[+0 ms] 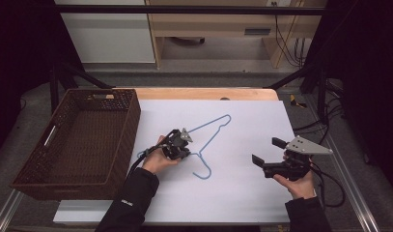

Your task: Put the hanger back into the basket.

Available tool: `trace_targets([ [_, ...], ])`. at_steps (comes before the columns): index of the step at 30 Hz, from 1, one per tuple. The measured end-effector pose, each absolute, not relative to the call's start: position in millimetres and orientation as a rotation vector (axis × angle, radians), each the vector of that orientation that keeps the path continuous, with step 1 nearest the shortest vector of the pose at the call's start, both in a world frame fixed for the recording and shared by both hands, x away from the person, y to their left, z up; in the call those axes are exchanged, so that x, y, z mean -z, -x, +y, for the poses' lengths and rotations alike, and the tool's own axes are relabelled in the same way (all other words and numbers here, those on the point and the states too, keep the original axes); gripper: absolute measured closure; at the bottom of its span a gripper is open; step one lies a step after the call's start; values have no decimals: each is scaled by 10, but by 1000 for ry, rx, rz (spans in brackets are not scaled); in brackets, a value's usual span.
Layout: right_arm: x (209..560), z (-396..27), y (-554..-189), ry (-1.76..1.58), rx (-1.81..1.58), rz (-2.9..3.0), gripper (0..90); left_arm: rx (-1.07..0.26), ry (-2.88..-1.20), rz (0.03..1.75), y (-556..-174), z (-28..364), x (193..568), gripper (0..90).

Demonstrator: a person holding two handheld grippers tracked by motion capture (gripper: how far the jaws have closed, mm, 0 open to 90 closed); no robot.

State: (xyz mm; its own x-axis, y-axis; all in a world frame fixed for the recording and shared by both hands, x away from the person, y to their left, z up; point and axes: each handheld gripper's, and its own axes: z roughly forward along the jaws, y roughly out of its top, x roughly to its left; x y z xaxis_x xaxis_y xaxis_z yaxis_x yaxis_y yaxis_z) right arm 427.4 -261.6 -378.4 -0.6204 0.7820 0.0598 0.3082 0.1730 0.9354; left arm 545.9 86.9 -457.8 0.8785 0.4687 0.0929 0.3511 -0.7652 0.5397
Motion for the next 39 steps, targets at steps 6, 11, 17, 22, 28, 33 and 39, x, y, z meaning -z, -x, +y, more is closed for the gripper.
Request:
trace_targets([
  [6,3781,-2619,-4271,-1027,-1448,2016,38,-270,-2479,575,-5357,802,4533,900],
  [11,3784,-2611,-4271,-1029,-1448,2018,38,-296,-2544,522,-5310,788,4574,900],
  [17,3783,-2616,-4273,-1027,-1449,2016,38,-319,-2497,535,-5346,886,4522,810],
  [22,3781,-2606,-4268,-1027,-1450,2018,38,-281,-2533,546,-5390,897,4591,750],
  [28,3782,-2606,-4271,-1029,-1449,2018,38,-217,-2511,591,-5433,917,4598,761],
  [33,3784,-2599,-4272,-1018,-1450,2023,38,-245,-2538,582,-5408,881,4582,845],
  [39,3787,-2595,-4275,-1020,-1448,2022,38,-301,-2545,577,-5335,828,4580,857],
])
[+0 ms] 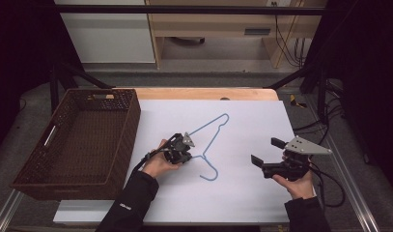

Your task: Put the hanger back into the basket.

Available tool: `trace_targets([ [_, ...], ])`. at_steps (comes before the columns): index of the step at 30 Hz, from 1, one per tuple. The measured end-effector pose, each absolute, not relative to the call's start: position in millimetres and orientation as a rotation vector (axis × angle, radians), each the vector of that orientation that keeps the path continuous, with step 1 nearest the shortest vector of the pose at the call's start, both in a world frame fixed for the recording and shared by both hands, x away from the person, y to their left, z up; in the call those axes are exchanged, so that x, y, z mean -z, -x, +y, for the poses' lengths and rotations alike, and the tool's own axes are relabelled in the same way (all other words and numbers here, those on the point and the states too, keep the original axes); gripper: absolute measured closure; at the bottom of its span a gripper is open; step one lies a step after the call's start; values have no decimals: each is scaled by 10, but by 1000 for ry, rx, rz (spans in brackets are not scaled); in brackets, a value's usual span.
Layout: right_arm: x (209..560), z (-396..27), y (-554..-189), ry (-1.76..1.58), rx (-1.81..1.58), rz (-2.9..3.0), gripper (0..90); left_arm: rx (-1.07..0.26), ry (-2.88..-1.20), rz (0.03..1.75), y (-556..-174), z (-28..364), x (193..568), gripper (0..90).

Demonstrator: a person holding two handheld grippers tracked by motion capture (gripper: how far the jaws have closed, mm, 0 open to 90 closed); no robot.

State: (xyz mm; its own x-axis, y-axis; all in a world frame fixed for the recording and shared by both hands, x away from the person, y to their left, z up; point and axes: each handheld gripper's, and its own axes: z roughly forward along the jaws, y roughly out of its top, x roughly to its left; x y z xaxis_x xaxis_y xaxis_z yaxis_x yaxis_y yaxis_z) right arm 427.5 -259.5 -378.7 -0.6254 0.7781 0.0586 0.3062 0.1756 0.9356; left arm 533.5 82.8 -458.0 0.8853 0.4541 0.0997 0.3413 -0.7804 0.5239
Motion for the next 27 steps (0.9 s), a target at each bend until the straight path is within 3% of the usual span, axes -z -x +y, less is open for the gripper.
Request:
trace_targets([
  [9,3786,-2597,-4274,-1021,-1447,2023,38,-312,-2579,525,-5262,720,4563,857],
  [14,3785,-2601,-4274,-1020,-1447,2024,38,-290,-2594,526,-5312,733,4556,770],
  [27,3783,-2598,-4272,-1020,-1453,2025,38,-177,-2626,527,-5390,719,4541,854],
])
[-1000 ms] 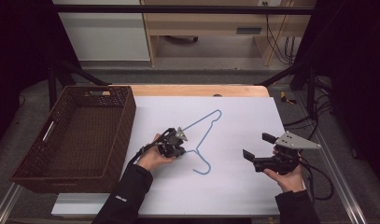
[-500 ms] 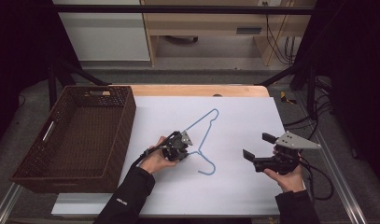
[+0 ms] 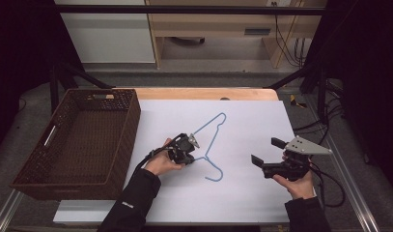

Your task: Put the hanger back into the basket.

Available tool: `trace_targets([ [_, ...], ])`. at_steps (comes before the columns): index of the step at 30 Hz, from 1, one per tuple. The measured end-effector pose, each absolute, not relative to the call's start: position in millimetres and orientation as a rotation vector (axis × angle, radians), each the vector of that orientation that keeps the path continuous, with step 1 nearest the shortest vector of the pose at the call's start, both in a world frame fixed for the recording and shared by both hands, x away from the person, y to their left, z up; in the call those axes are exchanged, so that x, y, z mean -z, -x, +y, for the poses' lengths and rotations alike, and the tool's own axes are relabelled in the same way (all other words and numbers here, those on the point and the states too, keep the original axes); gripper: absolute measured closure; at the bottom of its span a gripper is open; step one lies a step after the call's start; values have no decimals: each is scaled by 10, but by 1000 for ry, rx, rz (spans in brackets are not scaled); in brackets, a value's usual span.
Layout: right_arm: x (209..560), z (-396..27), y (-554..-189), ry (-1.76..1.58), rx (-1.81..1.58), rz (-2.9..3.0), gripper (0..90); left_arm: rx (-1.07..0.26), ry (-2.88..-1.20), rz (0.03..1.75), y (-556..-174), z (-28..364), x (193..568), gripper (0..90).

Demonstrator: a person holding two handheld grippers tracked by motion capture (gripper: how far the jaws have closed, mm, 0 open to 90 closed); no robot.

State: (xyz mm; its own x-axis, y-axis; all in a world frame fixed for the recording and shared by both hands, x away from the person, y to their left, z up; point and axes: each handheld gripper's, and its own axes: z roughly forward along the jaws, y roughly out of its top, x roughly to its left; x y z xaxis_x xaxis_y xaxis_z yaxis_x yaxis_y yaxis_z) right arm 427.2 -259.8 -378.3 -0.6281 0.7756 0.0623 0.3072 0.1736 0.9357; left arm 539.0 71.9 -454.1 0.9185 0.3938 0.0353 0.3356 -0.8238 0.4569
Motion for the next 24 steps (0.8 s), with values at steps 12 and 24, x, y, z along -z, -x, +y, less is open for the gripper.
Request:
trace_targets([
  [12,3806,-2570,-4286,-1020,-1444,2039,40,-292,-2664,465,-5299,651,4527,869],
  [24,3898,-2455,-4329,-1012,-1414,2093,47,-307,-2531,514,-5260,792,4285,872],
])
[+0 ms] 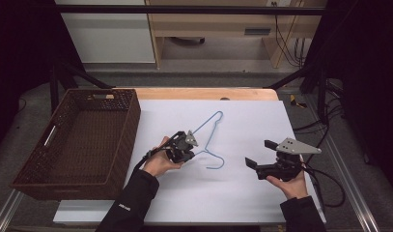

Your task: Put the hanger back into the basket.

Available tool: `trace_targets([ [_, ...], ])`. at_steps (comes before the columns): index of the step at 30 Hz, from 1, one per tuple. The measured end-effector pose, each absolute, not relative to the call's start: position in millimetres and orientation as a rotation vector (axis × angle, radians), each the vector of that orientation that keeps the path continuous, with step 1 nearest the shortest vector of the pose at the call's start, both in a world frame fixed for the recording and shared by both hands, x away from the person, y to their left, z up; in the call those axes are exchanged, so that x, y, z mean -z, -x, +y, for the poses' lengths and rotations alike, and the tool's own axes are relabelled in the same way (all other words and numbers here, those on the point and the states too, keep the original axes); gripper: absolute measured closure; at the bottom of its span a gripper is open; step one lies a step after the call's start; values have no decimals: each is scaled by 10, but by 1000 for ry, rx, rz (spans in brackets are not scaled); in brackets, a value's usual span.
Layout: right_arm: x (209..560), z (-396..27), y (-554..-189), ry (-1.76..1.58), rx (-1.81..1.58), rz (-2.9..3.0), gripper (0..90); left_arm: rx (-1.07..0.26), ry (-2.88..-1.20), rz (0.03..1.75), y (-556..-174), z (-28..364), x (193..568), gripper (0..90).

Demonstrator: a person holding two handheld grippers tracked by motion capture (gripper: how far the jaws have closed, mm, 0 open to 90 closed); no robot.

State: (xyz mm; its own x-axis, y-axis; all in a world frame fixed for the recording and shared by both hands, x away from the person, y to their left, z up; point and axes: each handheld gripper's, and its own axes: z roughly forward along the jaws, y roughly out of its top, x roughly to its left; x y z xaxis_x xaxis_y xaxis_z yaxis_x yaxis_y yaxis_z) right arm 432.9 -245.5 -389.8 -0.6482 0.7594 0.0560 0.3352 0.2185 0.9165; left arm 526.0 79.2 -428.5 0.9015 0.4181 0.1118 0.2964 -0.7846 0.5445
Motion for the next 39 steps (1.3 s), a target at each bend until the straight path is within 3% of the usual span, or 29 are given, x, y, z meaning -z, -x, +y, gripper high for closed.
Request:
trace_targets([
  [13,4172,-2129,-4505,-1000,-1386,2197,77,-317,-2458,558,-5240,951,4123,873],
  [23,4279,-1771,-4738,-959,-1409,2227,151,-316,-2436,575,-5250,991,4097,873],
  [35,4323,-1478,-4919,-947,-1463,2230,286,-314,-2432,577,-5255,1004,4096,874],
  [39,4330,-1440,-4955,-945,-1468,2223,392,-314,-2434,576,-5256,1007,4094,873],
])
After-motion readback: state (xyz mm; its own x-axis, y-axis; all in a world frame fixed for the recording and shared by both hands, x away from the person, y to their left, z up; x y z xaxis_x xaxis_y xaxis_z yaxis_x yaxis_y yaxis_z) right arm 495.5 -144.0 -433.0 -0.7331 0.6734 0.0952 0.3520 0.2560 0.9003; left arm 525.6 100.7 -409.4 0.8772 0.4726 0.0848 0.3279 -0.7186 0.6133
